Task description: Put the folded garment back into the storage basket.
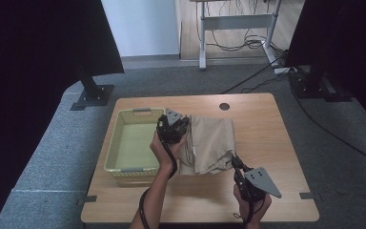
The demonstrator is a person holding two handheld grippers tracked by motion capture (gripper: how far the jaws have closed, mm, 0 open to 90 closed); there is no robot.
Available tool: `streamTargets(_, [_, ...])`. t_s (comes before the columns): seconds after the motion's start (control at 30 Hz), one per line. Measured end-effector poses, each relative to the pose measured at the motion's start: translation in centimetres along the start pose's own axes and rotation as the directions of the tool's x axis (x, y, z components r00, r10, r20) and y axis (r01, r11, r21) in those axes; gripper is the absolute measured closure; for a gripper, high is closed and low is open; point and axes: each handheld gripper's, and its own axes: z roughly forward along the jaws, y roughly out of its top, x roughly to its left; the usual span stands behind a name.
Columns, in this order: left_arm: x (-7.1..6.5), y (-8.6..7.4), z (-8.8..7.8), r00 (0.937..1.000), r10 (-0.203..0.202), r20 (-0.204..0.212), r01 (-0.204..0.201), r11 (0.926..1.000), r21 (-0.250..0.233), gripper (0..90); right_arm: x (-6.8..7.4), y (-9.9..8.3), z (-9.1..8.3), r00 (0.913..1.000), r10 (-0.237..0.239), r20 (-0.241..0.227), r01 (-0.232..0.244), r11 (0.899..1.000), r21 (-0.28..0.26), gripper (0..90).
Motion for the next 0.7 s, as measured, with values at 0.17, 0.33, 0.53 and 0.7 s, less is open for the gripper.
streamTargets(0.17, [0.3, 0.2, -0.3, 1.0, 0.0, -0.004, 0.0, 1.0, -0.004, 88.6, 0.3, 0.3, 0.1, 1.0, -0.004, -0.005, 0.004, 1.0, -0.006, 86.9])
streamTargets(0.33, [0.6, 0.3, -0.6, 0.9999, -0.002, -0.01, 0.002, 1.0, -0.008, 88.6, 0.5, 0.4, 0.3, 0.9999, -0.007, -0.009, 0.007, 1.0, -0.006, 86.9])
streamTargets(0.53, [1.0, 0.3, -0.9, 0.9999, -0.005, -0.014, 0.005, 0.9999, -0.01, 88.6, 0.9, 0.6, 0.5, 0.9998, -0.013, -0.016, 0.013, 1.0, -0.009, 86.9])
streamTargets(0.7, [1.2, 0.4, -1.0, 0.9998, -0.007, -0.016, 0.006, 0.9999, -0.013, 88.6, 1.1, 0.8, 0.6, 0.9997, -0.015, -0.02, 0.015, 1.0, -0.01, 86.9])
